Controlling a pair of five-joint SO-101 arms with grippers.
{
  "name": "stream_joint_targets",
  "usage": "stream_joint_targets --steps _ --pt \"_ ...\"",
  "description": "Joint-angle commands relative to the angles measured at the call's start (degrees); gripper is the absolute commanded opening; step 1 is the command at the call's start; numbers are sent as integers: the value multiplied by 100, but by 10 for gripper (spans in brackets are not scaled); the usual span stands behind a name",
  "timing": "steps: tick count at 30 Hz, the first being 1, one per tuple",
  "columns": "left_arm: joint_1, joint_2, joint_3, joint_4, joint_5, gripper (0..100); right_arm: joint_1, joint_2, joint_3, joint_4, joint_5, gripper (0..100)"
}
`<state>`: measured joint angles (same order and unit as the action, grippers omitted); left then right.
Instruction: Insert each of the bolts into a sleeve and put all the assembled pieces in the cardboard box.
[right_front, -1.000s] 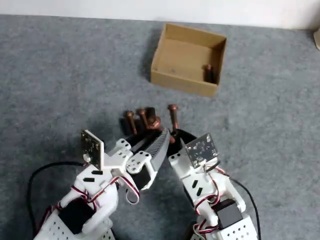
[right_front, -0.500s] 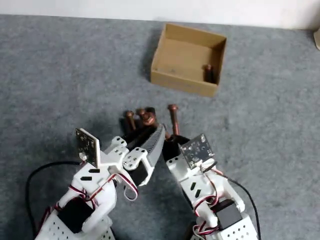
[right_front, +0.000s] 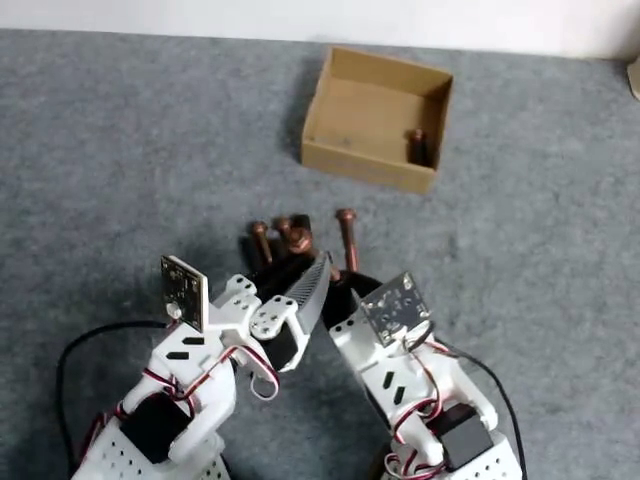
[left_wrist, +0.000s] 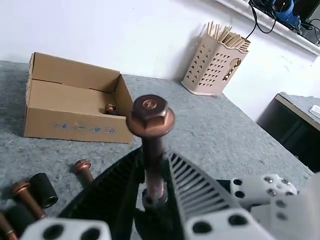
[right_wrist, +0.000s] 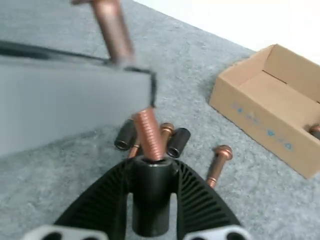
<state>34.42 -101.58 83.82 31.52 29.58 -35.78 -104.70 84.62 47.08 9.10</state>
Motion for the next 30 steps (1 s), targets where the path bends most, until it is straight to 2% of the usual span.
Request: stream_joint_targets --steps 1,7,14,22,30 --pt "-13 -66 -31 -88 53 6 -154 -66 -268 -31 18 5" --pt "-4 -66 -84 211 343 6 -145 -66 -233 -180 53 5" --pt "13 -66 -84 246 360 6 -127 -66 -233 -180 53 5" --pt "954 -66 -242 677 352 6 -119 -66 -224 -180 62 5" --pt "558 -57 -567 941 343 6 -119 -66 -268 -180 105 5"
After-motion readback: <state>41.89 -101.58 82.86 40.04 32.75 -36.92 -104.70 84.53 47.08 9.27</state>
